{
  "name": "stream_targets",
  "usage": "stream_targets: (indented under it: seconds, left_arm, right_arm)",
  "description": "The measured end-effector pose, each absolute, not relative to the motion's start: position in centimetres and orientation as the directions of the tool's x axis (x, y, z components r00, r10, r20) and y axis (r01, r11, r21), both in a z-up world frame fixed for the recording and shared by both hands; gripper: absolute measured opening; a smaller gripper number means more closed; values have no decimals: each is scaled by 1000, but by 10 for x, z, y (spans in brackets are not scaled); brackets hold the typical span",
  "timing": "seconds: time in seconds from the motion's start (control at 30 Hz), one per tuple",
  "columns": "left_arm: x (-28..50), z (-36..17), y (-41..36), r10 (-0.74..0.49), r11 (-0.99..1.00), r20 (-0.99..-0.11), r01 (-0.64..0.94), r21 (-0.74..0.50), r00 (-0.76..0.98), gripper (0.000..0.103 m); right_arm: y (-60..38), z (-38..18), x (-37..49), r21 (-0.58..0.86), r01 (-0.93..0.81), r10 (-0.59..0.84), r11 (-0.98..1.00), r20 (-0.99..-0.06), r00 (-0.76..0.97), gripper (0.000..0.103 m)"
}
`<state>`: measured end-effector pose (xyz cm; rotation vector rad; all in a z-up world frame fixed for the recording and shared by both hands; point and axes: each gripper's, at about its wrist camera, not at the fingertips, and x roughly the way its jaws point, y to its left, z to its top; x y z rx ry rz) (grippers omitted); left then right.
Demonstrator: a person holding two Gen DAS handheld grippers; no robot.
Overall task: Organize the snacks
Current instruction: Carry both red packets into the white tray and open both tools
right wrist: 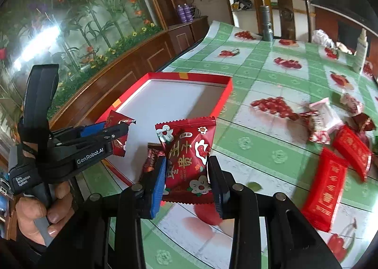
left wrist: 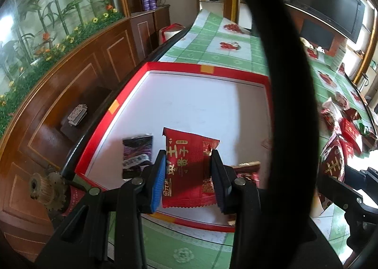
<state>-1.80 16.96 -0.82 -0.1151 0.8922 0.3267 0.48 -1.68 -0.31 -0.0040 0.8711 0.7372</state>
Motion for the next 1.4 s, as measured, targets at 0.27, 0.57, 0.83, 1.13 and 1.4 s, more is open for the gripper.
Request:
stream_targets:
  seconds: [0.27,0.57,0.83,1.13,1.4]
  left_arm:
    - [-1,-17,197,244,931,-796,-365,31,554,38]
    - [21,-39,207,225,931,-833,-364,31,505,38]
    - [21,-46,206,211,936,-843,-350,29,495,38]
    - [21,-49,210,206,933,-848,-360,19,489,40]
    - [10,-38,215,209,922,-842,-388,0,497,49]
  right_arm:
    - [29,-8,31,345,-622,640,703,-688,342,35]
    - [68,-33,59,321,-625,601,712,-739,304,35]
    - [77,-47,63,289,-630,568,721,-768,297,35]
    - [82,-45,61,246,-642,542,726,-779,315,36]
    - [68,-31,52,248,-637,557,730,-756,343,37]
